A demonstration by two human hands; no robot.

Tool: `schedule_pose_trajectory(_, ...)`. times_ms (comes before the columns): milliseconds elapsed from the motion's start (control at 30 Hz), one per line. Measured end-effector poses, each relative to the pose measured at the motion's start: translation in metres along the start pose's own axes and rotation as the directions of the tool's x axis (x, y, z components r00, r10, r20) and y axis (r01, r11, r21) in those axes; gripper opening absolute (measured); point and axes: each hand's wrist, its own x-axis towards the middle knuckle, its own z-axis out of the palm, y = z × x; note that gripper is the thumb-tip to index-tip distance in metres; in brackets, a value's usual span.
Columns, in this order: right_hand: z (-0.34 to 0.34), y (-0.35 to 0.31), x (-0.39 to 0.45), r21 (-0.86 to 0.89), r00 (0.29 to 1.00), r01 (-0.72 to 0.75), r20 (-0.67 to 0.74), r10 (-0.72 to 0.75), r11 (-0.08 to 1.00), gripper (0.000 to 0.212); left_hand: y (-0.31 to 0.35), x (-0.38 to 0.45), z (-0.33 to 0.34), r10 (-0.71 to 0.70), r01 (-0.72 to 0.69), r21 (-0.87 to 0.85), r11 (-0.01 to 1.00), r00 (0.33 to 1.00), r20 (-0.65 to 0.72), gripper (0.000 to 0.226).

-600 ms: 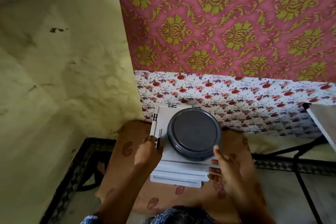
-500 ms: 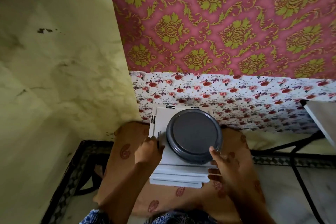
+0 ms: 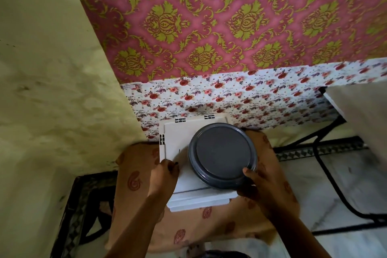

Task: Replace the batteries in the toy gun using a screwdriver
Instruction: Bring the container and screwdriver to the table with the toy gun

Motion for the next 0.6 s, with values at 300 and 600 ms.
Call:
schedule_pose_trajectory(300, -0.087, 0.029, -0.051, 0.279, 0.972, 0.064, -0.235, 0.003, 0.958, 0.034, 0.069, -0.041, 0.033, 0.064, 0.030, -0.554, 0.832, 0.987, 0.149, 0.011)
schedule_pose_trajectory(600, -0.232, 0.048, -0.129, 0.460, 0.890, 0.164, -0.451, 0.070, 0.873, 0.016, 0.182, -0.134, 0.117, 0.311, -0.148, -0.493, 0.857, 0.913, 0.266, 0.011)
